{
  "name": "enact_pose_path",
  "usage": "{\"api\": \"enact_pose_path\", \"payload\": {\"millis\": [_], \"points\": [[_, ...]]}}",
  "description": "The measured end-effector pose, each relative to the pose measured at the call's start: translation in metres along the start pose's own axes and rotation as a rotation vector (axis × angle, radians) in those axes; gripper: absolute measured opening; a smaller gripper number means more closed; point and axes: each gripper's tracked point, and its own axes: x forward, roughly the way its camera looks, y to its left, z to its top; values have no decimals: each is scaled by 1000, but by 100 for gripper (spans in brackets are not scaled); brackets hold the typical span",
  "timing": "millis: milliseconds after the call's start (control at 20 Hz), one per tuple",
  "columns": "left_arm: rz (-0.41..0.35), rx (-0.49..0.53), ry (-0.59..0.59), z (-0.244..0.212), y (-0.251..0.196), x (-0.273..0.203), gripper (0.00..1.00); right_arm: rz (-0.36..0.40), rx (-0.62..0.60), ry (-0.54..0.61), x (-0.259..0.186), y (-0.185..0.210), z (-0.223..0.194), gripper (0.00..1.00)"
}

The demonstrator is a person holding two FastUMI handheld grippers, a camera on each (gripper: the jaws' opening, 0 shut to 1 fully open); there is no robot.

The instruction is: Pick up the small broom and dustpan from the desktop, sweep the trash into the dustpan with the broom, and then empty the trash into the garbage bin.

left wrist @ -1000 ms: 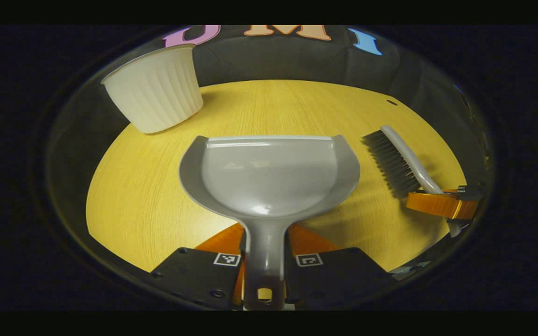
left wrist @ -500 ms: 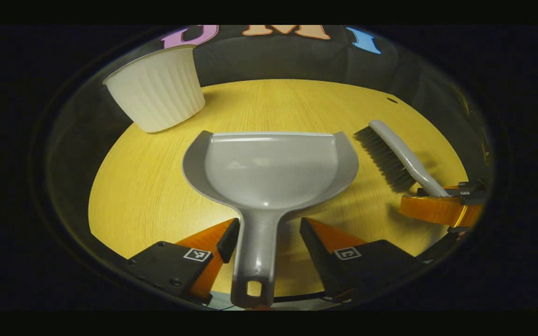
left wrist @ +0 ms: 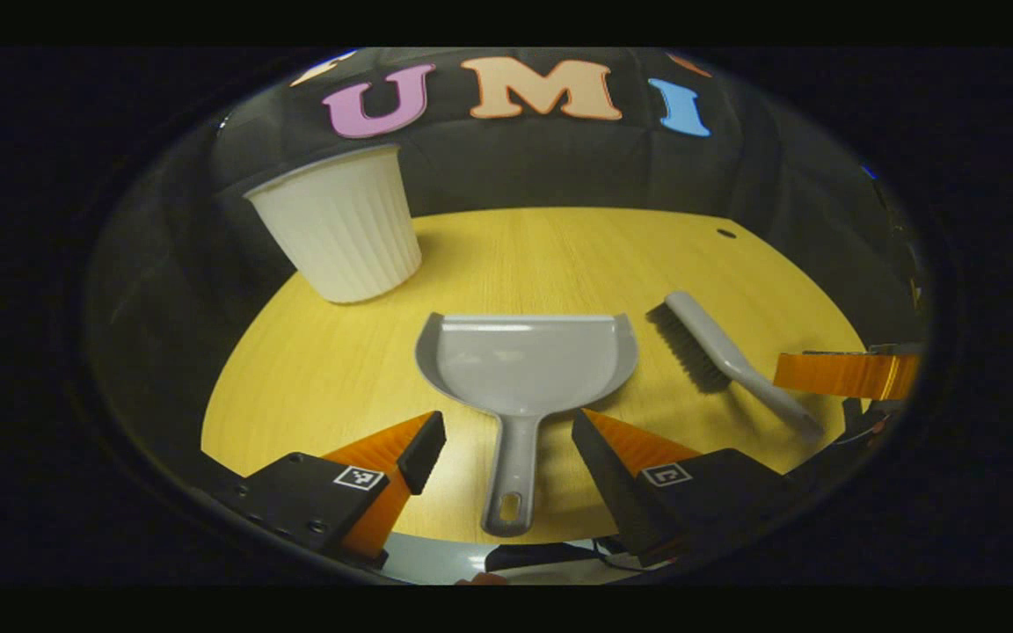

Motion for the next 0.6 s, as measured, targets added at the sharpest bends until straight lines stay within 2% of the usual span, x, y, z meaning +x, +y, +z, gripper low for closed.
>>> {"api": "enact_pose_path", "payload": {"millis": [150, 350, 500, 600], "points": [[3, -82, -160, 49, 8, -48, 90, -1, -42, -238, -59, 17, 48, 93], [20, -96, -429, 112, 20, -109, 90, -6, -75, -524, -125, 23, 87, 92], [12, -95, -671, 157, 15, -157, 87, -43, -124, -616, -155, 23, 87, 92], [10, -54, -692, 161, 13, -165, 87, -41, -132, -619, -163, 29, 89, 92]]}}
